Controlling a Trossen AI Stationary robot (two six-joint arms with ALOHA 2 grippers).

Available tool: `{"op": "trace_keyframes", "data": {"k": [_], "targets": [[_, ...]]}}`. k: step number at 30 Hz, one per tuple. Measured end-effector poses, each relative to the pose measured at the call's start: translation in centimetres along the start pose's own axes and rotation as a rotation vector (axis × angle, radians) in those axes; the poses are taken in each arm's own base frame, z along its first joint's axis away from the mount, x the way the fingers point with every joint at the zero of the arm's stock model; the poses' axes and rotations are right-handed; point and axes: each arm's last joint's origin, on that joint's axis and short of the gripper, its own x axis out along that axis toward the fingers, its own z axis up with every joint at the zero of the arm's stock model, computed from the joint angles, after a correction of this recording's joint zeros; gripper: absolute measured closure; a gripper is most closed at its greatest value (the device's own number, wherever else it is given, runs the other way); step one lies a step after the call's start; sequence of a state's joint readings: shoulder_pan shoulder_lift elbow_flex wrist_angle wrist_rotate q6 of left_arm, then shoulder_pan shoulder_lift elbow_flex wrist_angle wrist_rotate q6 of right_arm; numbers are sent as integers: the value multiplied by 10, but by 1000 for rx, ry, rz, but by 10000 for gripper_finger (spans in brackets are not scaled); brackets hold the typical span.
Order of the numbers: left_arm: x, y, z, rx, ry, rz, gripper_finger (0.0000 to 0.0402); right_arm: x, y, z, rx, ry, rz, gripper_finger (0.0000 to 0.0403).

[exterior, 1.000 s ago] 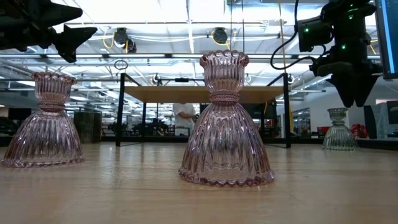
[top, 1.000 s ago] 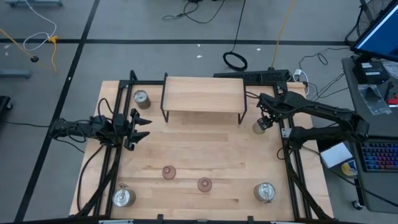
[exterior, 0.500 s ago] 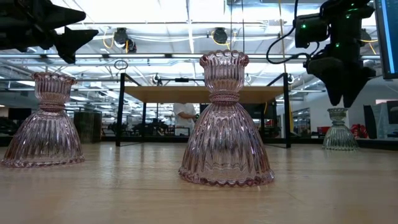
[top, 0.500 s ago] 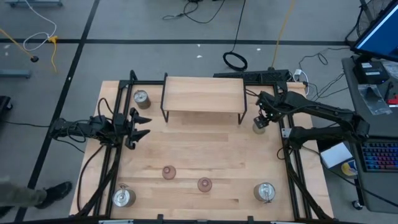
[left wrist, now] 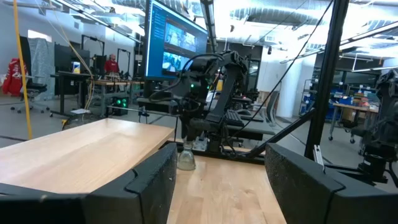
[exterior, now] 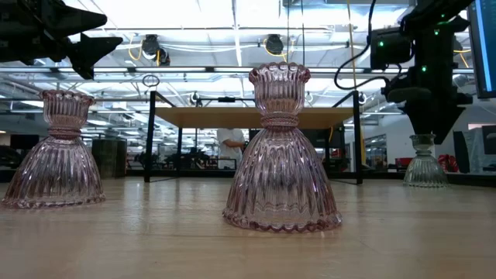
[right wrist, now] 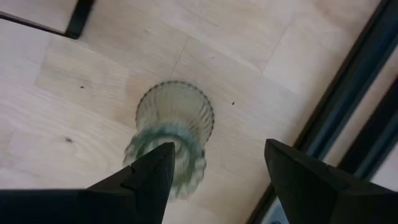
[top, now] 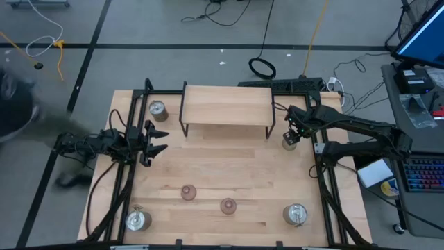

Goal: Pick & Place candle stick holders
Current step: Put the transparent candle holder on the shelf

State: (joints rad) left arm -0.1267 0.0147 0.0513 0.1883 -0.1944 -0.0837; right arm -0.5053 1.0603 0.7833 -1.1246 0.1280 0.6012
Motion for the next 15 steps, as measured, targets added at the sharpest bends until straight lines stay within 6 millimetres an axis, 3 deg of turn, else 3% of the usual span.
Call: {"op": "trace_keyframes", "data": {"k": [7, 15], "targets": [[0, 0, 0, -1, 0, -1, 158, 8, 2, 1, 4, -29, 22, 176], [0, 0, 0, -3, 0, -1, 158, 8, 2, 1, 4, -32, 24, 259]]}}
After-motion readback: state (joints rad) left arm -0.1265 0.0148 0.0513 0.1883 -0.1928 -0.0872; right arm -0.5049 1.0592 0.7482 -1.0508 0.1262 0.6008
